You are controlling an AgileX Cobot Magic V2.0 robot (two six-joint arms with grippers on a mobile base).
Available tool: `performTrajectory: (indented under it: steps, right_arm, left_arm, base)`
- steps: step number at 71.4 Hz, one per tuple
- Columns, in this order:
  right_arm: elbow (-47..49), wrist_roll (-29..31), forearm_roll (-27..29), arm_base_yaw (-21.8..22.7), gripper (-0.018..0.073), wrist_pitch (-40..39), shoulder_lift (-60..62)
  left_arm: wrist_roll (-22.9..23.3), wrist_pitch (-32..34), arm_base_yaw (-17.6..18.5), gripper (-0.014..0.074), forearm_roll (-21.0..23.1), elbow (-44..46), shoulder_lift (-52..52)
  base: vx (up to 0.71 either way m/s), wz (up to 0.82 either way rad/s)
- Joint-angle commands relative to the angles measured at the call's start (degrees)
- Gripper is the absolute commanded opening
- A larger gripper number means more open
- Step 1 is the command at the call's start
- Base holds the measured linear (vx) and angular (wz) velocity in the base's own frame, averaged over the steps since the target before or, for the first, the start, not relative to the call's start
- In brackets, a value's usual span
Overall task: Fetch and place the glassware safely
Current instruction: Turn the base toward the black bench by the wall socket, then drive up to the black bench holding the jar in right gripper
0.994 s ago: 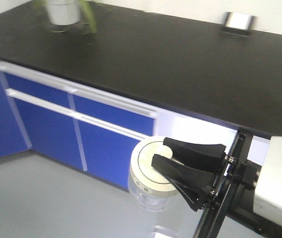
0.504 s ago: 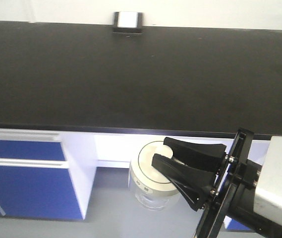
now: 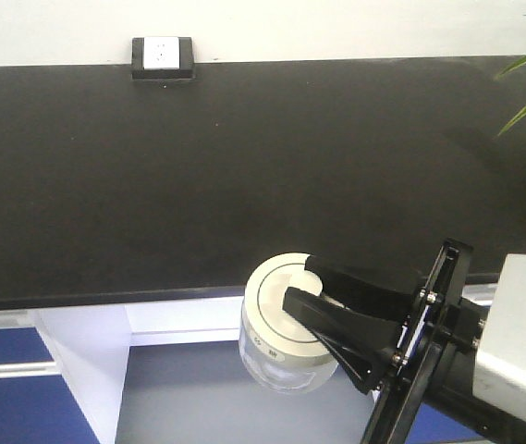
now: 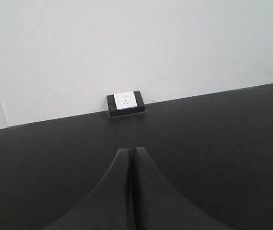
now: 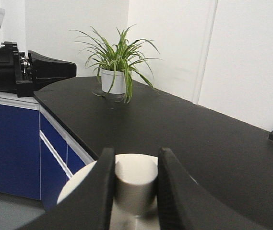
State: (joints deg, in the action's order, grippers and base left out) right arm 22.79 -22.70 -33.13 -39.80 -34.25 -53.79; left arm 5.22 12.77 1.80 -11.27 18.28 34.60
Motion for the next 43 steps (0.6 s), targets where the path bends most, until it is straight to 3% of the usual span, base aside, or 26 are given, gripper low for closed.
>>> performTrajectory:
  steps: [1, 43]
  right_arm:
    - [1.81, 0.13, 1.42, 0.07, -0.0003, -5.42, 0.68]
    - [1.81, 0.13, 1.42, 0.07, -0.0003, -5.42, 0.68]
  left_arm:
    - [0.47, 4.12, 0.22, -0.0007, 0.44, 1.58, 0.1]
    - [0.47, 4.12, 0.22, -0.0007, 0.44, 1.58, 0.1]
  base:
    - [0.21, 0.01]
    - [0.23, 0.1]
